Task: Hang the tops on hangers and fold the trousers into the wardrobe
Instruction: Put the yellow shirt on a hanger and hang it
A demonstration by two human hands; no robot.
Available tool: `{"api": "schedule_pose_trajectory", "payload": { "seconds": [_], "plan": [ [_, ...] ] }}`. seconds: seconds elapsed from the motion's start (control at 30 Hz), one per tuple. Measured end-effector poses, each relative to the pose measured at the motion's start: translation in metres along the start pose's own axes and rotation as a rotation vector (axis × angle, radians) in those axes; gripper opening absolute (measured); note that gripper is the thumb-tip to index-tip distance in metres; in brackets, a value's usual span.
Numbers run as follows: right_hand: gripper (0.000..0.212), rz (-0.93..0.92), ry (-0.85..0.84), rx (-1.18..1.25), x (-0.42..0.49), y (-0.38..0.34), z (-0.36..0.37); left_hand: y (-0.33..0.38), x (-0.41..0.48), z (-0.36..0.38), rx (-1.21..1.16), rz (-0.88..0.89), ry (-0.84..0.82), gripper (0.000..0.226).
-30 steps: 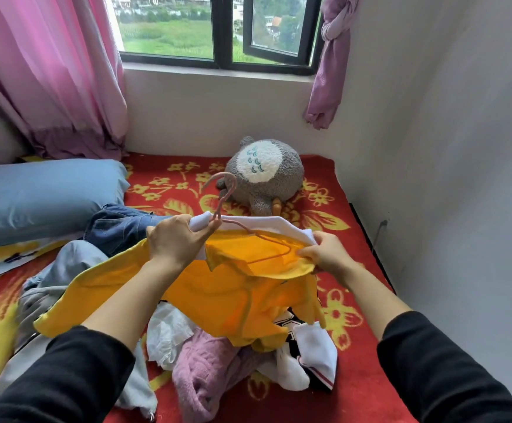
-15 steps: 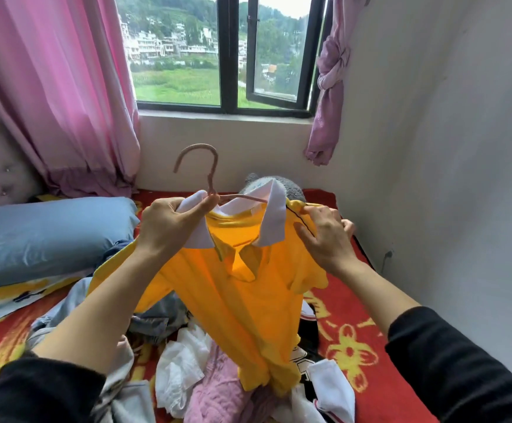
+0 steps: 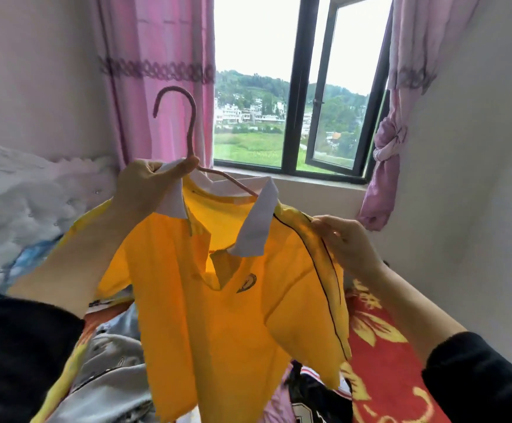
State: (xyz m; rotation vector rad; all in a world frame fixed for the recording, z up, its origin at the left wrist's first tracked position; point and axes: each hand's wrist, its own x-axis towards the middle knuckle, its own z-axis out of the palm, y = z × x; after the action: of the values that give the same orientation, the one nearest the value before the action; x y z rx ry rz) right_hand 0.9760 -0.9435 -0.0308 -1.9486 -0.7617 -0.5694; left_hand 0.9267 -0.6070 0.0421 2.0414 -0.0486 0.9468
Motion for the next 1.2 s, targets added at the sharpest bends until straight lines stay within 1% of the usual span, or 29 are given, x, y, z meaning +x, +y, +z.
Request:
{"api": "schedule_pose_trajectory", "payload": {
  "seconds": [0.07, 0.13, 0.2, 0.27, 0.3, 0.37, 0.47, 0.53, 0.57, 0.6, 0.63, 0.67, 0.73, 0.77, 0.8, 0.87, 0.93, 0.97, 1.03, 1.1, 1.2],
  "plan": [
    [0.027, 0.166, -0.166, 0.211, 0.003, -0.010, 0.000, 0.002, -0.008, -0.018, 0.022, 0.012, -0.012, 0.068],
    [0.036, 0.333, -0.447, 0.456, 0.003, -0.020, -0.006, 0.005, -0.021, -0.036, 0.020, 0.012, -0.046, 0.070],
    [0.040, 0.432, -0.711, 0.626, 0.001, -0.032, -0.008, 0.008, -0.037, -0.052, 0.024, -0.010, -0.062, 0.070],
    [0.039, 0.482, -0.876, 0.710, -0.003, -0.049, 0.002, 0.015, -0.056, -0.060, 0.014, -0.034, -0.055, 0.066],
    [0.037, 0.481, -0.929, 0.716, -0.004, -0.059, 0.010, 0.020, -0.065, -0.062, 0.002, -0.041, -0.046, 0.066],
    [0.035, 0.442, -0.985, 0.646, -0.004, -0.079, 0.027, 0.027, -0.085, -0.067, 0.003, -0.058, -0.025, 0.064],
    [0.039, 0.342, -0.965, 0.376, -0.006, -0.100, 0.041, 0.028, -0.117, -0.085, 0.094, -0.116, 0.022, 0.067],
    [0.036, 0.254, -0.895, 0.157, -0.010, -0.109, 0.047, 0.026, -0.139, -0.102, 0.157, -0.181, 0.062, 0.068],
    [0.031, 0.187, -0.835, 0.095, -0.011, -0.115, 0.051, 0.024, -0.149, -0.110, 0.179, -0.220, 0.091, 0.067],
    [0.024, 0.107, -0.753, 0.089, -0.012, -0.124, 0.056, 0.023, -0.158, -0.117, 0.204, -0.259, 0.123, 0.065],
    [0.020, 0.029, -0.672, 0.143, -0.012, -0.137, 0.063, 0.023, -0.165, -0.123, 0.233, -0.289, 0.150, 0.063],
    [0.020, -0.022, -0.626, 0.230, -0.014, -0.154, 0.071, 0.025, -0.172, -0.127, 0.259, -0.314, 0.167, 0.064],
    [0.022, -0.090, -0.649, 0.322, -0.020, -0.195, 0.088, 0.034, -0.184, -0.135, 0.305, -0.350, 0.176, 0.066],
    [0.023, -0.148, -0.683, 0.282, -0.024, -0.213, 0.097, 0.039, -0.189, -0.141, 0.320, -0.363, 0.175, 0.068],
    [0.024, -0.229, -0.702, 0.183, -0.028, -0.229, 0.107, 0.044, -0.195, -0.147, 0.320, -0.378, 0.178, 0.071],
    [0.020, -0.375, -0.685, -0.018, -0.034, -0.252, 0.125, 0.049, -0.206, -0.167, 0.279, -0.422, 0.195, 0.082],
    [0.019, -0.434, -0.664, -0.092, -0.037, -0.267, 0.139, 0.052, -0.216, -0.193, 0.246, -0.472, 0.202, 0.092],
    [0.020, -0.444, -0.663, -0.099, -0.037, -0.274, 0.146, 0.053, -0.221, -0.208, 0.253, -0.482, 0.206, 0.093],
    [0.019, -0.450, -0.643, -0.087, -0.036, -0.288, 0.159, 0.053, -0.233, -0.238, 0.300, -0.483, 0.250, 0.087],
    [0.018, -0.465, -0.628, -0.067, -0.034, -0.302, 0.171, 0.047, -0.250, -0.271, 0.347, -0.489, 0.316, 0.073],
    [0.011, -0.489, -0.665, -0.063, -0.035, -0.326, 0.192, 0.036, -0.279, -0.325, 0.372, -0.530, 0.342, 0.061]
  ]
}}
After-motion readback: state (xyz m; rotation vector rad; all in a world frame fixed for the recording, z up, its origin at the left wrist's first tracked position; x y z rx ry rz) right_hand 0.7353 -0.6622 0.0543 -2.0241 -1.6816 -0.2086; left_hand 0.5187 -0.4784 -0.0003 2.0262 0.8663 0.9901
